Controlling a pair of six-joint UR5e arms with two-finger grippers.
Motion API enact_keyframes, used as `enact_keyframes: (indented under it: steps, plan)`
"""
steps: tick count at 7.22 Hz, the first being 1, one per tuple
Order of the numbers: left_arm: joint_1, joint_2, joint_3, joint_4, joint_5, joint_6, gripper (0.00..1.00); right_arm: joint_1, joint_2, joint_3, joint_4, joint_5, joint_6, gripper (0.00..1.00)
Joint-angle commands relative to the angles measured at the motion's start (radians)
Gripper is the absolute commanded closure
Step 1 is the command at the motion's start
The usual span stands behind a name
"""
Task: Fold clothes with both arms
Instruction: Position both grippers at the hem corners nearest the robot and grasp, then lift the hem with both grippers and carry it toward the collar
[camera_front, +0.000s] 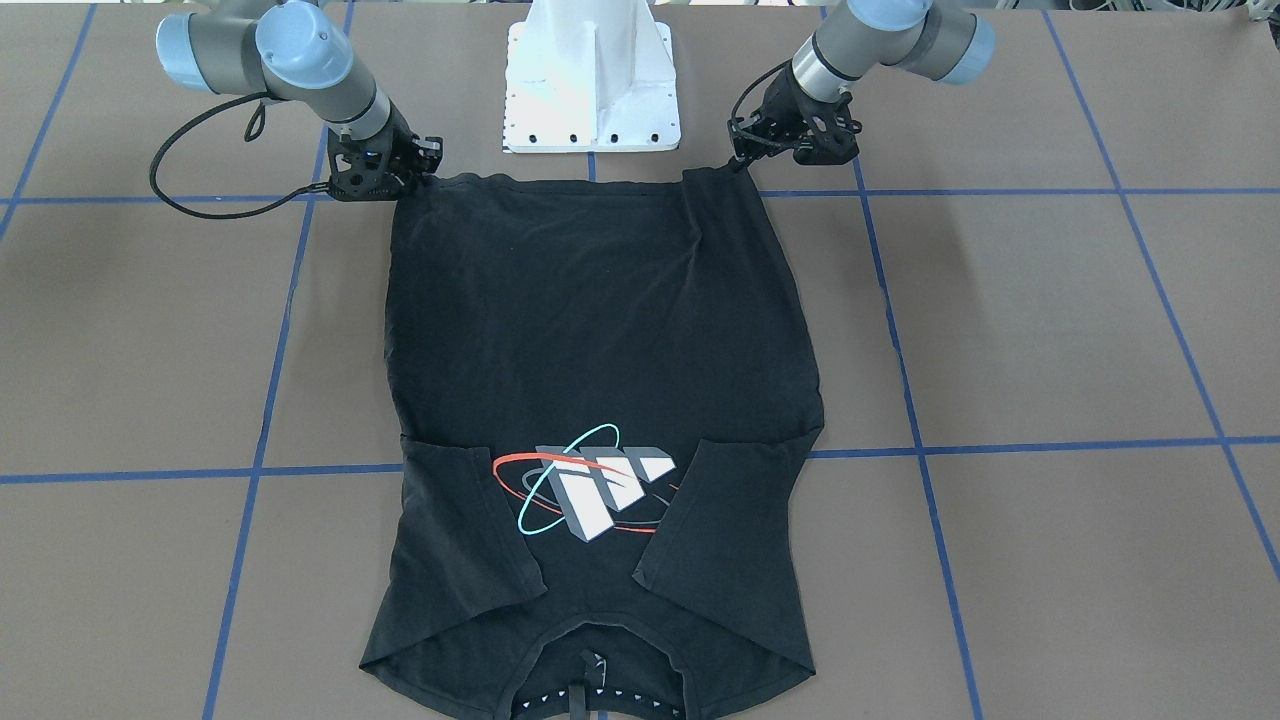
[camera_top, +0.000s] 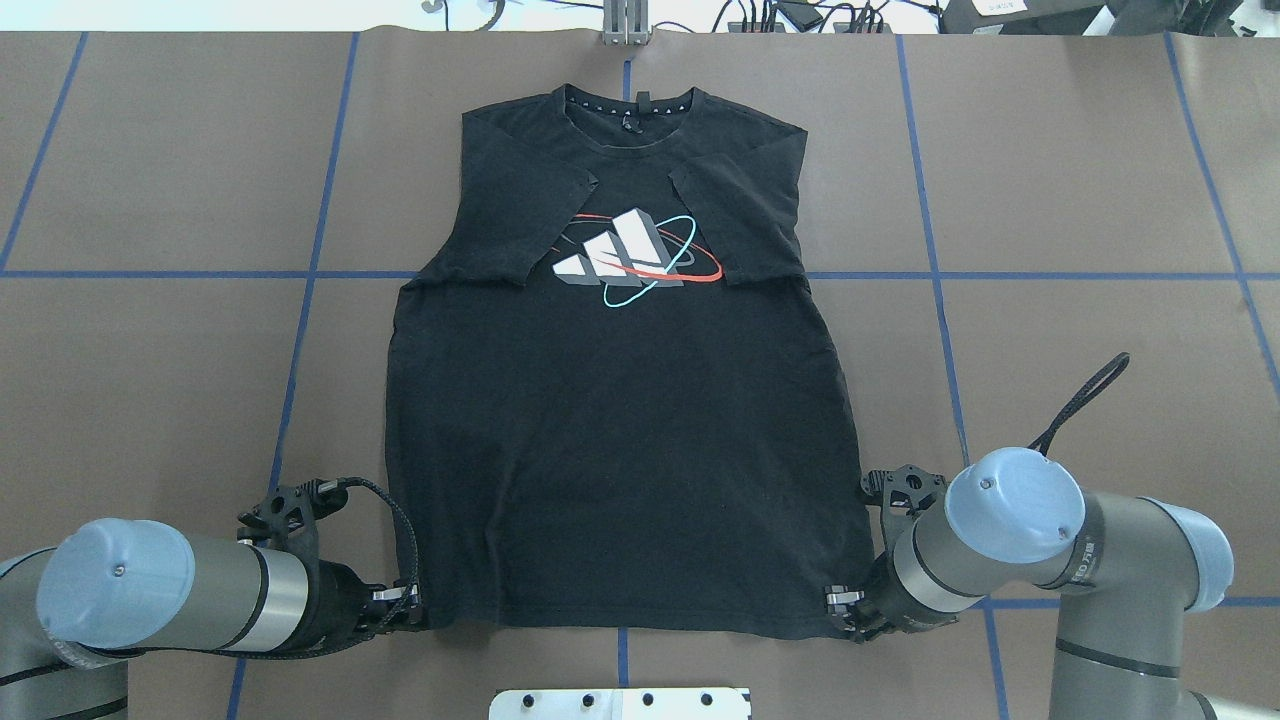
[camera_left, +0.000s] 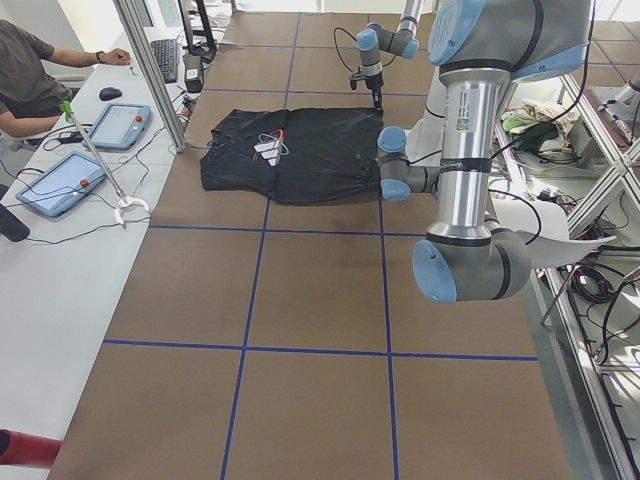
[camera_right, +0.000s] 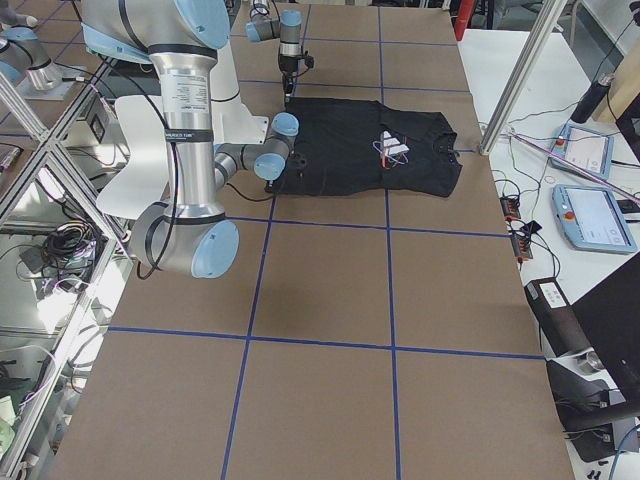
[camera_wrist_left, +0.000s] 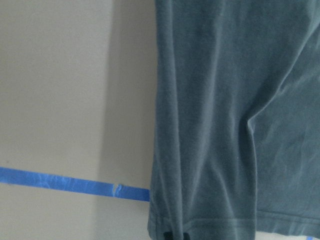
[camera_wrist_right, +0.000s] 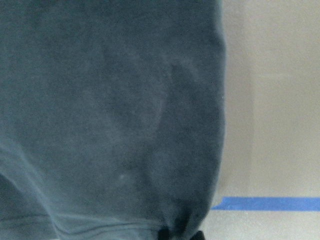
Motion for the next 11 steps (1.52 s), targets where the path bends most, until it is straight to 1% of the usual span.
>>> enact_keyframes:
  steps: [1,3,4,5,7,8,9,10,11]
  plan:
    - [0.0,0.002,0.0,0.0,0.0,0.0,1.0,-0.001,0.0,0.004,0.001,0.002,0.002,1.0]
    - [-0.001,0.002,-0.006,0.002,-0.002,0.002,1.0,0.001,0.0,0.014,0.001,0.008,0.002,1.0]
    - [-0.009,0.008,-0.024,0.002,-0.006,0.002,1.0,0.036,-0.011,0.059,0.001,0.044,-0.001,1.0]
    - [-0.018,0.026,-0.037,0.002,-0.008,0.008,1.0,0.083,-0.015,0.076,0.004,0.108,-0.011,1.0]
    - [-0.023,0.132,-0.105,0.002,-0.009,0.043,1.0,0.119,-0.026,0.079,0.012,0.19,-0.04,1.0]
    - [-0.023,0.181,-0.148,0.002,-0.011,0.054,1.0,0.123,-0.049,0.09,0.035,0.216,-0.04,1.0]
    - [-0.021,0.207,-0.175,0.0,-0.011,0.06,1.0,0.126,-0.099,0.093,0.117,0.241,-0.041,1.0]
    - [-0.017,0.2,-0.176,0.0,-0.011,0.06,1.0,0.142,-0.167,0.085,0.245,0.303,-0.041,1.0]
    - [-0.015,0.183,-0.181,0.0,-0.011,0.058,1.0,0.155,-0.225,0.079,0.365,0.34,-0.041,1.0]
